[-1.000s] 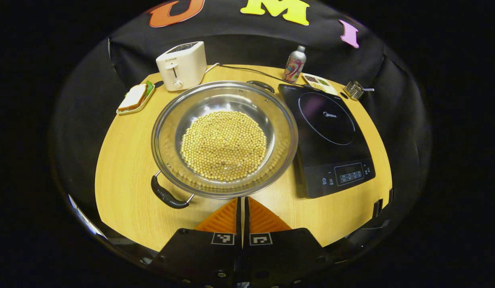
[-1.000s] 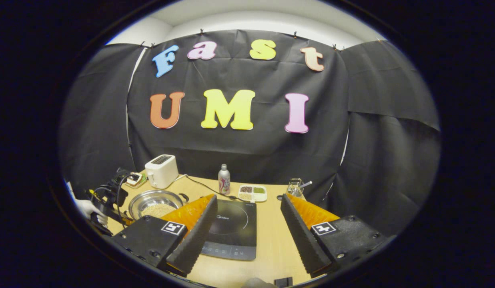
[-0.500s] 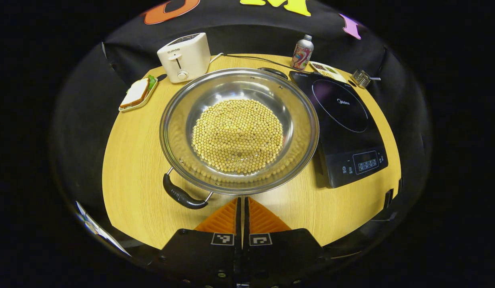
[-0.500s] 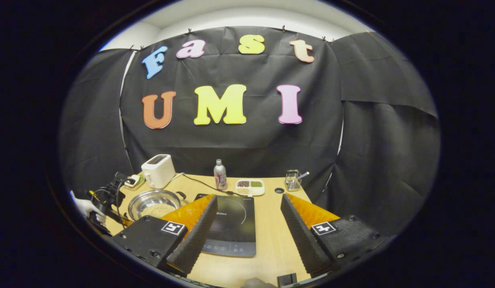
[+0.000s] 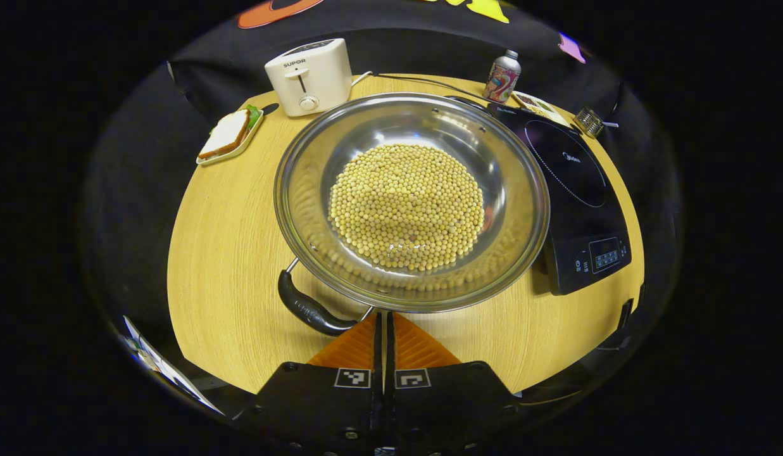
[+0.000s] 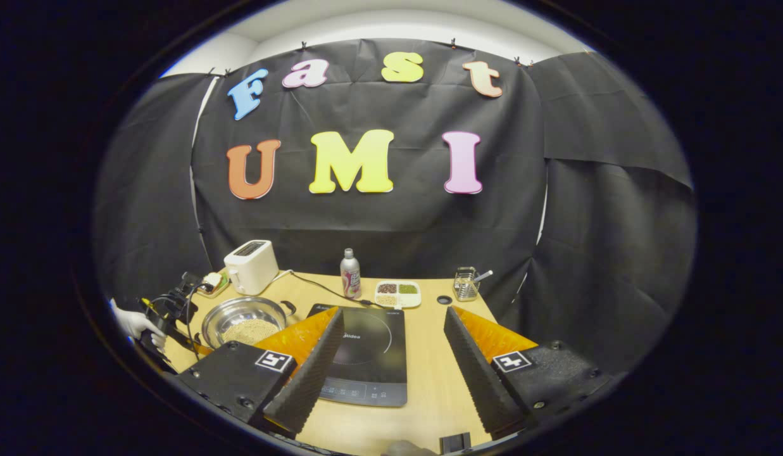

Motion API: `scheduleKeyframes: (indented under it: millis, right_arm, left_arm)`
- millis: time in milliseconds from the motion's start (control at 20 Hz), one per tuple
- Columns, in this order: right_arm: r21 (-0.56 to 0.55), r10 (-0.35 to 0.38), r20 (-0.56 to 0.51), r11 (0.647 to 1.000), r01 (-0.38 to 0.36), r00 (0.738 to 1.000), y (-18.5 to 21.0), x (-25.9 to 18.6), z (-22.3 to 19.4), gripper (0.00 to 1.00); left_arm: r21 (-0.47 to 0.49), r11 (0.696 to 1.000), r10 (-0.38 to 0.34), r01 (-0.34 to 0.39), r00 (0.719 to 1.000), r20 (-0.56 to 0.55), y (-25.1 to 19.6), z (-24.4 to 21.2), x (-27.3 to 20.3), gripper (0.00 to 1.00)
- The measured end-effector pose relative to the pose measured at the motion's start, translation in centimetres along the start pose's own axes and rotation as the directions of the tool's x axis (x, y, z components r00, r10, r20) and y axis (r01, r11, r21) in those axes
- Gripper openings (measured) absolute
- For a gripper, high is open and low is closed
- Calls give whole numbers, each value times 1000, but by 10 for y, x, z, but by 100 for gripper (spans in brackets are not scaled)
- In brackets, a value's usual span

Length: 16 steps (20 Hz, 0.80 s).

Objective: First push the handle of the pot to place it horizontally, then grasp the pot with both hands and set it on the induction cooktop.

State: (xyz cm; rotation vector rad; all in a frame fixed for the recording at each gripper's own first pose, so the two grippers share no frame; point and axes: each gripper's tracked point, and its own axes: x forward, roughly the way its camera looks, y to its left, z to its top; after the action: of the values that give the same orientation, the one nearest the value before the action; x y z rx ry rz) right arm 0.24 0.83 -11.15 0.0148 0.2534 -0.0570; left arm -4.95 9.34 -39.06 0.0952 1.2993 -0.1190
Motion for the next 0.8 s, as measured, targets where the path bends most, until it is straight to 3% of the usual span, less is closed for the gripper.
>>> scheduleKeyframes:
  millis: [800]
  right_arm:
    - [-13, 11, -1, 1000, -11, 1000, 9, 0, 2, 100]
  left_arm:
    - [-54, 997, 53, -51, 998, 32, 55, 25, 10, 0]
